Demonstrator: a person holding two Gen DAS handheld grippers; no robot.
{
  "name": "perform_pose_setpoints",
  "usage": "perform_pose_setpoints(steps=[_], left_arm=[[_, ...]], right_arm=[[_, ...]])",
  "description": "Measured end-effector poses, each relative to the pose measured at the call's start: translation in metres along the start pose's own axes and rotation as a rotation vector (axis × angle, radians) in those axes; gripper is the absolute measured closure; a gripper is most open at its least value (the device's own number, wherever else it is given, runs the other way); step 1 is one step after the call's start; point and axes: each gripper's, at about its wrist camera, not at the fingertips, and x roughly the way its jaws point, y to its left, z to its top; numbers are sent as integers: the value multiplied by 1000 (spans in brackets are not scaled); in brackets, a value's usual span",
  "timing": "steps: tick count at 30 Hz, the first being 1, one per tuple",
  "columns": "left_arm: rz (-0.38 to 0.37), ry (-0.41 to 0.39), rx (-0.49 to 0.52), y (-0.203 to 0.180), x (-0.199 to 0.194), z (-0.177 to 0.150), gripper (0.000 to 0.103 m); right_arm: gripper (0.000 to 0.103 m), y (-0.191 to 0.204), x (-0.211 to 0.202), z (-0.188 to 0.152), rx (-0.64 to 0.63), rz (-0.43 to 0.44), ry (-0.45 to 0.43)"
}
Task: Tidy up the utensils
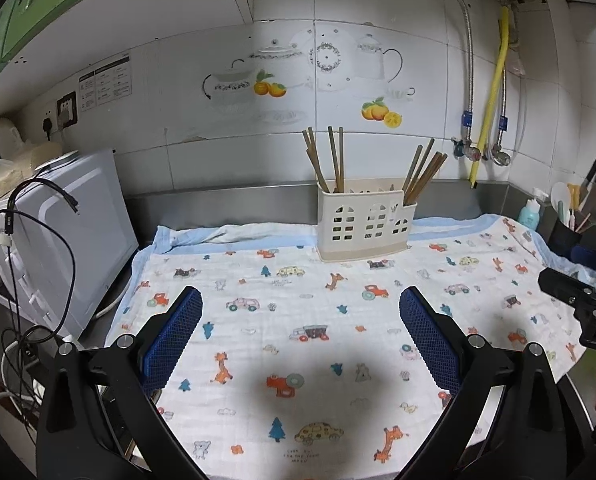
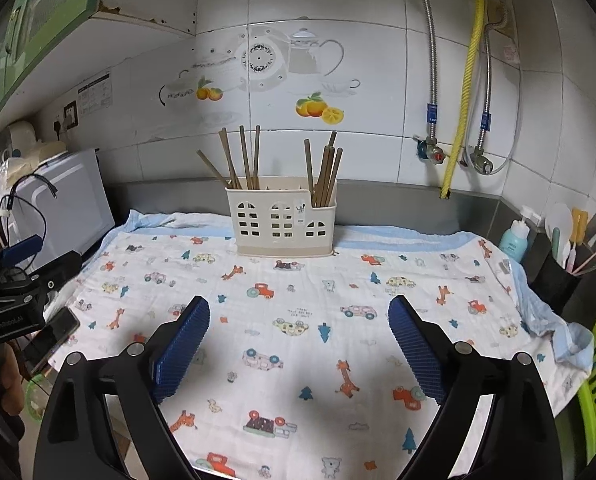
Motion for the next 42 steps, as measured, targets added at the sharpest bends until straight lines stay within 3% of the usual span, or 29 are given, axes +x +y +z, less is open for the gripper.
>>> perform_pose_setpoints(steps=[42], left_arm=[[-32,0,-7,-5,-59,-43,5]], right_arm=[[12,12,-53,-46,9,20,-22]])
